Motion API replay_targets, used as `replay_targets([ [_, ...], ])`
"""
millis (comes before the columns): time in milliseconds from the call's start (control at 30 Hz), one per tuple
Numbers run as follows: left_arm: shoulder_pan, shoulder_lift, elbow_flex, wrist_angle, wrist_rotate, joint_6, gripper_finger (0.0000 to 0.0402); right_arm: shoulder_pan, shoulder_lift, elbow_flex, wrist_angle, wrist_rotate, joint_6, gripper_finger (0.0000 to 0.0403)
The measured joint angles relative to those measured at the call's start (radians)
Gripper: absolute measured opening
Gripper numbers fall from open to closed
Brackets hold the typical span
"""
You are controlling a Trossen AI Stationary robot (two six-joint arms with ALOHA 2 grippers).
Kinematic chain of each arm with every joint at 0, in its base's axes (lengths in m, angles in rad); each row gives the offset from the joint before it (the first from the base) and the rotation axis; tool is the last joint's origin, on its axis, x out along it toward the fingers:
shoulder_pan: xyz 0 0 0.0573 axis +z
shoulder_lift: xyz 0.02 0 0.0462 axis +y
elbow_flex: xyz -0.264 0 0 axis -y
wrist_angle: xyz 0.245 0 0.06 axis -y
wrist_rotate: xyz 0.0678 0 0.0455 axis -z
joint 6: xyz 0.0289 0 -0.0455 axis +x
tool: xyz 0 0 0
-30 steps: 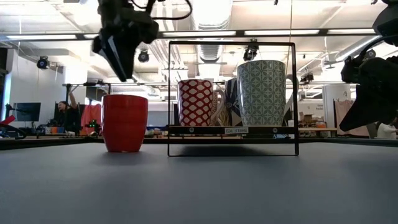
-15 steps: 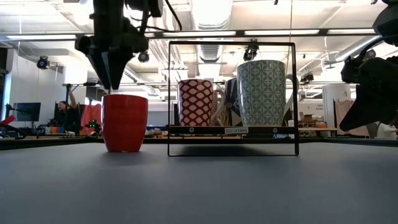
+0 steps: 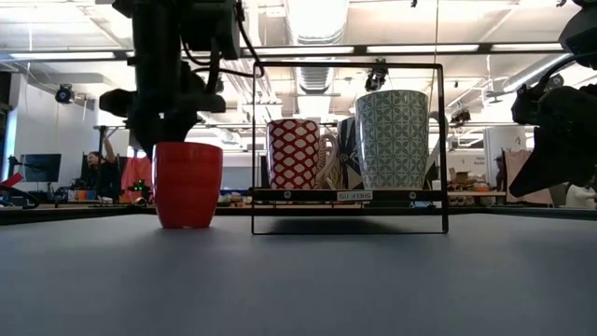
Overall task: Place coffee mugs
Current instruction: Put the red mug on the shelf
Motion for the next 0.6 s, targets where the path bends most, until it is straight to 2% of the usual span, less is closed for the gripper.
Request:
replay_targets([
  [200,0.001,0.001,0.011,0.038,0.028,-0.019,0.0011,0.0,0.0,0.0,0.0,0.0,0.0,0.0054],
  [367,0.0,0.002,0.011,0.054,0.042,-0.14,0.0021,0.0,0.0,0.0,0.0,0.0,0.0,0.0054],
  [600,0.0,0.002,0.011,0.044,0.042,-0.257,0.0007,0.0,0.0,0.0,0.0,0.0,0.0,0.0054],
])
